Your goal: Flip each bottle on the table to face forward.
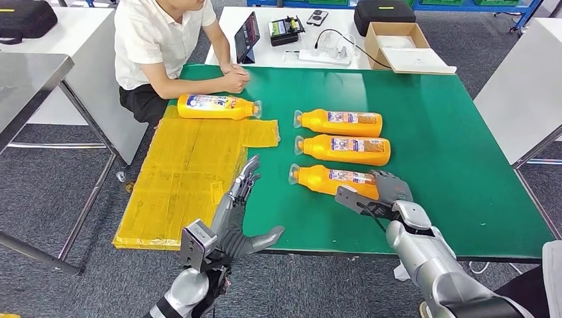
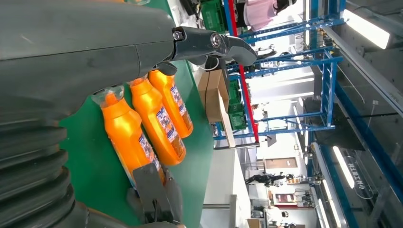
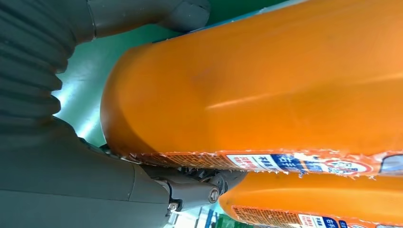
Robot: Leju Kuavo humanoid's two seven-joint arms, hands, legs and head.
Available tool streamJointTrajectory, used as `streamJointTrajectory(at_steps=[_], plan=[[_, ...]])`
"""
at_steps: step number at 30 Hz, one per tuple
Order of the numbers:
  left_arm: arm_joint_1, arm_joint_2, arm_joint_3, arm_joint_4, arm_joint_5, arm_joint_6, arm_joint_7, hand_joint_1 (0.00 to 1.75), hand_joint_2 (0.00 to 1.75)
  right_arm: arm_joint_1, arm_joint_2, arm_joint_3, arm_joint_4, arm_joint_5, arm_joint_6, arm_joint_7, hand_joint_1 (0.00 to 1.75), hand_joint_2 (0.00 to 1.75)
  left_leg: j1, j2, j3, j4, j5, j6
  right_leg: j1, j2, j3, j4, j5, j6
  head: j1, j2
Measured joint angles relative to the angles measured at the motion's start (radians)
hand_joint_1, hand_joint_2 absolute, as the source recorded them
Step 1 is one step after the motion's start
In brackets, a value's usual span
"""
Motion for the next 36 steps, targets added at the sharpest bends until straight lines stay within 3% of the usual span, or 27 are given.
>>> streamJointTrajectory(at_steps=[5,9,14,19,22,28,36], plan=[[0.0,0.0,0.0,0.0,0.013,0.0,-0.006,0.0,1.75,0.008,-0.007,-0.013,0.0,-0.087,-0.008,-0.109,1.75,1.75,0.0,0.001,0.001,0.0,-0.001,0.0,0.0,0.003,0.006,0.0,0.001,0.0,0.0,0.0],[0.004,0.0,0.002,0.0,0.088,-0.005,0.001,0.0,1.75,0.043,0.001,-0.062,-0.001,-0.24,-0.042,-0.263,1.75,1.75,0.001,0.003,0.001,0.0,-0.001,0.0,0.001,0.005,0.011,0.0,0.001,0.0,0.0,0.0],[0.048,-0.031,0.044,0.009,0.308,-0.001,0.098,0.0,1.75,0.134,0.062,-0.14,-0.07,-0.459,-0.106,-0.401,1.75,1.75,0.002,0.003,-0.002,0.0,-0.002,-0.002,0.002,0.005,0.009,0.0,0.001,0.0,0.0,0.0],[0.082,-0.039,0.079,0.043,0.526,0.033,0.154,0.0,1.75,0.254,0.117,-0.14,-0.255,-0.68,-0.119,-0.416,1.75,1.75,0.002,0.002,-0.01,0.0,0.0,-0.002,0.001,0.004,0.002,0.001,0.001,0.0,0.0,0.0],[0.094,-0.039,0.088,0.05,0.577,0.049,0.152,0.0,1.75,0.323,0.137,-0.111,-0.372,-0.779,-0.132,-0.42,1.75,1.75,0.002,0.0,-0.018,0.0,0.002,-0.002,0.001,0.003,-0.005,0.001,0.001,0.0,0.0,0.0],[0.093,-0.031,0.069,0.049,0.452,0.062,0.103,0.0,1.75,0.407,0.168,-0.047,-0.545,-0.912,-0.151,-0.443,1.75,1.75,0.001,-0.002,-0.024,0.0,0.002,-0.002,0.0,0.0,-0.009,0.001,0.001,0.0,0.0,0.0],[0.089,-0.024,0.032,0.039,0.326,0.043,0.045,0.0,1.75,0.426,0.177,0.04,-0.58,-0.902,-0.093,-0.447,1.75,1.75,0.001,-0.002,-0.029,0.0,0.002,-0.002,0.0,0.0,-0.014,0.001,0.001,0.0,0.0,0.0]])
